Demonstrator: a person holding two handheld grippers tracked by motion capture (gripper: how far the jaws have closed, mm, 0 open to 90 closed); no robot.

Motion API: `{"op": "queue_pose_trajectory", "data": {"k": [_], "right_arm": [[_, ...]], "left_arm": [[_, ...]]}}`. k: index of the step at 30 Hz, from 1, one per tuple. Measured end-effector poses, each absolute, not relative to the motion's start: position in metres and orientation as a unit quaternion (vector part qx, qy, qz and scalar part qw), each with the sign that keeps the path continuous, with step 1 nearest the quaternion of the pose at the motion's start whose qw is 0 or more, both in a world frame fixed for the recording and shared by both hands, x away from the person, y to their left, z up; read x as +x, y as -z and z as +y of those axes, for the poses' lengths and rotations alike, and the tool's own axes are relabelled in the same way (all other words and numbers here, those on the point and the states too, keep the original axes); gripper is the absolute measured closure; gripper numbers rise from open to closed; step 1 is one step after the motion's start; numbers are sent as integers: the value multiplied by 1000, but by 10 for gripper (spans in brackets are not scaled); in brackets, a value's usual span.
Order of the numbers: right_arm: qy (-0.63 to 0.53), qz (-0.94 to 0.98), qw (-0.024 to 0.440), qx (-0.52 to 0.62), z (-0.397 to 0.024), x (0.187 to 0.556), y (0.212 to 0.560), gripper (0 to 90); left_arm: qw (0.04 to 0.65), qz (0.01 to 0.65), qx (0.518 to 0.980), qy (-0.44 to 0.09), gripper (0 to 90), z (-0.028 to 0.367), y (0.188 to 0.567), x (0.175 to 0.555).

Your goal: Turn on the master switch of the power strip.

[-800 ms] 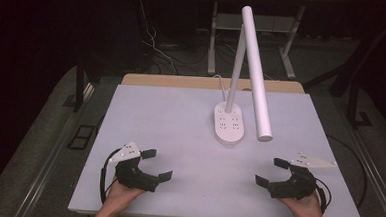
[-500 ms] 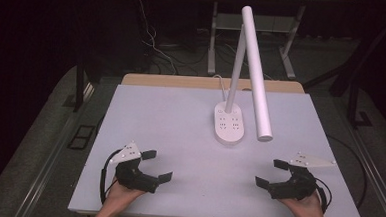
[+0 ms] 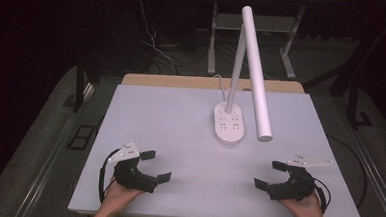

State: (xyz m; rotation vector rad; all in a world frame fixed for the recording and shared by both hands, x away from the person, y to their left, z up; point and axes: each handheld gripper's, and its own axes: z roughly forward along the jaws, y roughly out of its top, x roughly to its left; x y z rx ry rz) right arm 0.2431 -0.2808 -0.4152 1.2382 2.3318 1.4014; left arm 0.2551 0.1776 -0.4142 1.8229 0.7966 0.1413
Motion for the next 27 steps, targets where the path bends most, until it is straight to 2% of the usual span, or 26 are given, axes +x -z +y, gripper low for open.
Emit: {"op": "queue_pose_trajectory", "data": {"k": [27], "right_arm": [[-469, 775, 73, 418, -289, 241, 414, 2]], "left_arm": [[509, 331, 793, -48, 0, 169, 393, 272]]}}
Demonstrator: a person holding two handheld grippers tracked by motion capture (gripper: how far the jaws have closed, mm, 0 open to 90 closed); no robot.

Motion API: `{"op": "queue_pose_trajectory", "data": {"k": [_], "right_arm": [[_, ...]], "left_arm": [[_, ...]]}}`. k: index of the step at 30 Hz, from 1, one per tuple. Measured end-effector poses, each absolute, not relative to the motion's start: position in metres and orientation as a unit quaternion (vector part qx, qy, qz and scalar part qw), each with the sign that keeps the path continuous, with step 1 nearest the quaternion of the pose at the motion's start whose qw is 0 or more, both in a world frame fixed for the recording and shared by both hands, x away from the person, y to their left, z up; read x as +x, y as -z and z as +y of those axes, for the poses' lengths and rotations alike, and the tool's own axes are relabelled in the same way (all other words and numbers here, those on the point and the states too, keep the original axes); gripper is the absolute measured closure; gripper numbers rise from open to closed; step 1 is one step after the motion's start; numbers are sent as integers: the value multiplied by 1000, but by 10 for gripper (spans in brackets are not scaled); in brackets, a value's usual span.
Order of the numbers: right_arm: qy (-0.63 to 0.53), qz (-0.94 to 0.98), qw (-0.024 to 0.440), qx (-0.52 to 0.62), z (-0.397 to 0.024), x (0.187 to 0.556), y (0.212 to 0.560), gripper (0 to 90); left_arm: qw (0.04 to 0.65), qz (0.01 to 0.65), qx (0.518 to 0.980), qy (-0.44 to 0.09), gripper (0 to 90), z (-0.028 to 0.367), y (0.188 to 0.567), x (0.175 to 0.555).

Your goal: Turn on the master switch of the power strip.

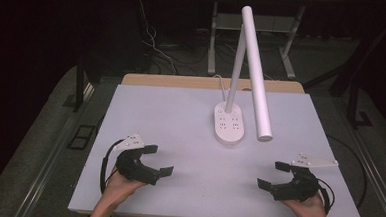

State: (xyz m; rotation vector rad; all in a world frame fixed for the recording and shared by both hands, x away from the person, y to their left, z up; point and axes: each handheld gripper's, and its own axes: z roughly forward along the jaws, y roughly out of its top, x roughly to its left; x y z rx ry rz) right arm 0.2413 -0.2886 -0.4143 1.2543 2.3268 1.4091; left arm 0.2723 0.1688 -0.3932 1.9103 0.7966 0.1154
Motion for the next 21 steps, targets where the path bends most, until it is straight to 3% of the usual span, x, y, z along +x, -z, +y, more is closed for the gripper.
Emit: {"op": "queue_pose_trajectory", "data": {"k": [21], "right_arm": [[-468, 776, 72, 417, -289, 241, 415, 2]], "left_arm": [[493, 317, 809, -43, 6, 154, 375, 297]]}}
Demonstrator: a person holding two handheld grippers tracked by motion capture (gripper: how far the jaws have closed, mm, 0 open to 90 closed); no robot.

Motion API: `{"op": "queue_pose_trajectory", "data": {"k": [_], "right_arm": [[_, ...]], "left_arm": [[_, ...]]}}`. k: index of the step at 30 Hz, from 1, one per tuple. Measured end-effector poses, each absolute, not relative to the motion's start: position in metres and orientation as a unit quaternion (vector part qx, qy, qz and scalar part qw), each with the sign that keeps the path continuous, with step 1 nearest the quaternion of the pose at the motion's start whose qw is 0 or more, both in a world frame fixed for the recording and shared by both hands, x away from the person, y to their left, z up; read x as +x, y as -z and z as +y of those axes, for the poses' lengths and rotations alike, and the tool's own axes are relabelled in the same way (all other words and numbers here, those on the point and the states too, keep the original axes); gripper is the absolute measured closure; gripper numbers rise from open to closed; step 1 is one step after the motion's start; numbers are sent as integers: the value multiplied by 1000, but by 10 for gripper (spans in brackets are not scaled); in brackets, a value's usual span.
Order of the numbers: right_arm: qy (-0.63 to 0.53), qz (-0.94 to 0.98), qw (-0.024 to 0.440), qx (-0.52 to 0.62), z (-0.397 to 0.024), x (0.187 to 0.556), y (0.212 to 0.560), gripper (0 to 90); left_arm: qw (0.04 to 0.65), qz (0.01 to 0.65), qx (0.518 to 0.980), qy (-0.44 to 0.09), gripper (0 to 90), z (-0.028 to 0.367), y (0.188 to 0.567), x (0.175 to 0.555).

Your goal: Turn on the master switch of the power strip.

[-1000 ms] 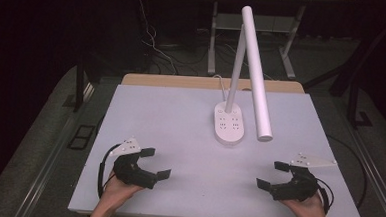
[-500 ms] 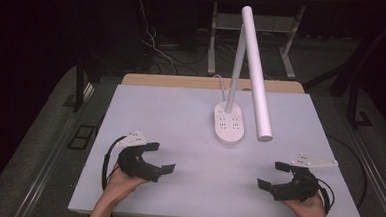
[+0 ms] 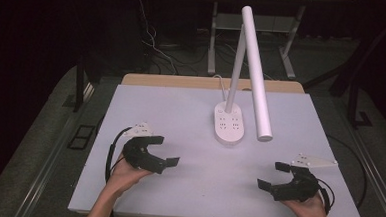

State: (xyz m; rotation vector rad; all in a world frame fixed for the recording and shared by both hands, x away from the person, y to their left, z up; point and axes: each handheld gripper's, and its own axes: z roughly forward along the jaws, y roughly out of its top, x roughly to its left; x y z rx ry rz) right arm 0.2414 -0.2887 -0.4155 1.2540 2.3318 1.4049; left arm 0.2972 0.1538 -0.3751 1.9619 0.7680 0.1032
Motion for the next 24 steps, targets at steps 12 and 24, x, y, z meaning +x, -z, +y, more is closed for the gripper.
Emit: {"op": "queue_pose_trajectory", "data": {"k": [12, 24], "right_arm": [[-470, 776, 73, 415, -289, 241, 415, 2], [-468, 777, 71, 415, -289, 241, 416, 2]], "left_arm": [[485, 318, 814, -38, 6, 145, 371, 314], [480, 315, 818, -39, 8, 139, 360, 330]]}}
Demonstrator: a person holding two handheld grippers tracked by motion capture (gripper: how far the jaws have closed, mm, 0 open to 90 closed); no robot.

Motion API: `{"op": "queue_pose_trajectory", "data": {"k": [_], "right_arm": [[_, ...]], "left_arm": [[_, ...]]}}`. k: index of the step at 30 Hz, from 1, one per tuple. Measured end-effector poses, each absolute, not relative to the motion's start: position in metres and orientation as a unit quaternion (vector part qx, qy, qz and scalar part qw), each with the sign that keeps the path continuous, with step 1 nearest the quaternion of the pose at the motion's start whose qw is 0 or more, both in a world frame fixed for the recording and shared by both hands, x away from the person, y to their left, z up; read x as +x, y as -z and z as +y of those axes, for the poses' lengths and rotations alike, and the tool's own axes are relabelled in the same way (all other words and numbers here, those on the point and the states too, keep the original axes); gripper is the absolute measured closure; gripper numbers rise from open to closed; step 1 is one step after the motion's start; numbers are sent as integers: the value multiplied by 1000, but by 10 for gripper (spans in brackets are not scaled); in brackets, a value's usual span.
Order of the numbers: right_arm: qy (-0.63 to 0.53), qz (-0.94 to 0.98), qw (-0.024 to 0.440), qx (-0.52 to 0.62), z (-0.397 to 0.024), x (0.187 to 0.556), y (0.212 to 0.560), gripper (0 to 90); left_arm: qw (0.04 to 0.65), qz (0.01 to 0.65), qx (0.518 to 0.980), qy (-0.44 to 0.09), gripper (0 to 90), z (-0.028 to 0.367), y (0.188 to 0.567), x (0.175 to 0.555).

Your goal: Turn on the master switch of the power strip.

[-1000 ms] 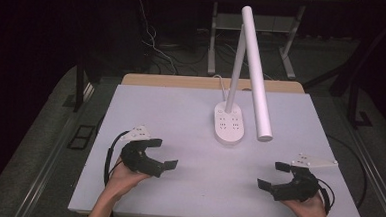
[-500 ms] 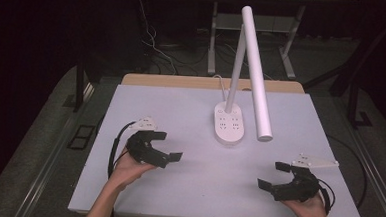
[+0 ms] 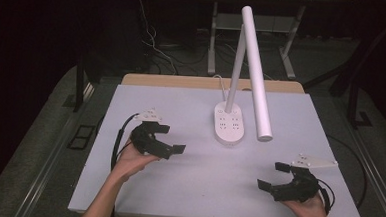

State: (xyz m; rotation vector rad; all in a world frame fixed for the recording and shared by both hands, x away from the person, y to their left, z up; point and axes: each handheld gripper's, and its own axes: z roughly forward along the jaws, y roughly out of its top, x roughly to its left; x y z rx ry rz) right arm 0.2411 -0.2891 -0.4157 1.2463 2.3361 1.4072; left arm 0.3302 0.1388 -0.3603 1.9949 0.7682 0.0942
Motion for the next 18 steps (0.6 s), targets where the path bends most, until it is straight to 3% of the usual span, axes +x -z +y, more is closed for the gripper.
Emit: {"op": "queue_pose_trajectory", "data": {"k": [18], "right_arm": [[-465, 778, 75, 416, -291, 241, 417, 2]], "left_arm": [[472, 298, 828, -45, 19, 124, 338, 361]]}}
